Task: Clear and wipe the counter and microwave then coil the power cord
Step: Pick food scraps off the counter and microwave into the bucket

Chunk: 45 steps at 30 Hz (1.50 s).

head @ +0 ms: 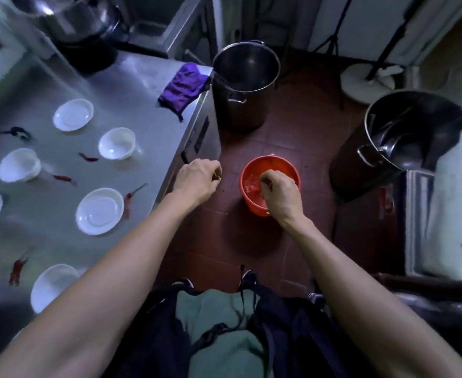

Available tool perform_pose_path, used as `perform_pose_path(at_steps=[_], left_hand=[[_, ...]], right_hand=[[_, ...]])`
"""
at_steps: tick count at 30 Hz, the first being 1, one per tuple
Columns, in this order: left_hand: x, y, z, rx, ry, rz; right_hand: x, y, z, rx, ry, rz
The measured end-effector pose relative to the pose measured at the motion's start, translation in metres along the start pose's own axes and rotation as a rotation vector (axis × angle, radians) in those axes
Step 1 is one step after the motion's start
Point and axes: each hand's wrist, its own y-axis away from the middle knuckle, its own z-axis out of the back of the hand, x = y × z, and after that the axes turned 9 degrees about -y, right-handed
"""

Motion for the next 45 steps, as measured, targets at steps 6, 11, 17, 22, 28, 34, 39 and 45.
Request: perform_pose_path(at_steps=[6, 11, 17, 22, 28, 34, 39, 45], left_hand=[[-0.084, -0.042, -0.01, 0.036, 0.039, -0.186], [-0.119, -0.064, -0.026, 0.091, 0.04, -0.302], [-0.119, -0.101, -0.042, 0.17, 0.046, -0.348], [-0.105, -0.152, -0.054, 0.222, 0.113, -0.345], [-0.064, -0.218, -0.078, 0.329, 0.182, -0.213], [-0.034, -0.264, -0.104, 0.471, 0.198, -0.108], [-0.035, -0.293, -0.132, 0.552, 0.169, -0.097], [-0.058, -0.317, -0.189, 0.63, 0.136, -0.06]], right_hand=[[-0.05, 0.025, 0.04, -0.122, -0.006, -0.181], [-0.081, 0.033, 0.056, -0.164, 0.041, -0.319], [-0.099, 0.015, 0.053, -0.148, 0.071, -0.397], [-0.109, -0.031, 0.036, -0.116, 0.081, -0.457], [-0.118, -0.1, -0.003, 0.019, 0.093, -0.533], [-0.137, -0.146, -0.047, 0.111, 0.035, -0.704], [-0.168, -0.169, -0.066, 0.131, -0.018, -0.769], [-0.233, -0.187, -0.086, 0.197, -0.081, -0.796]])
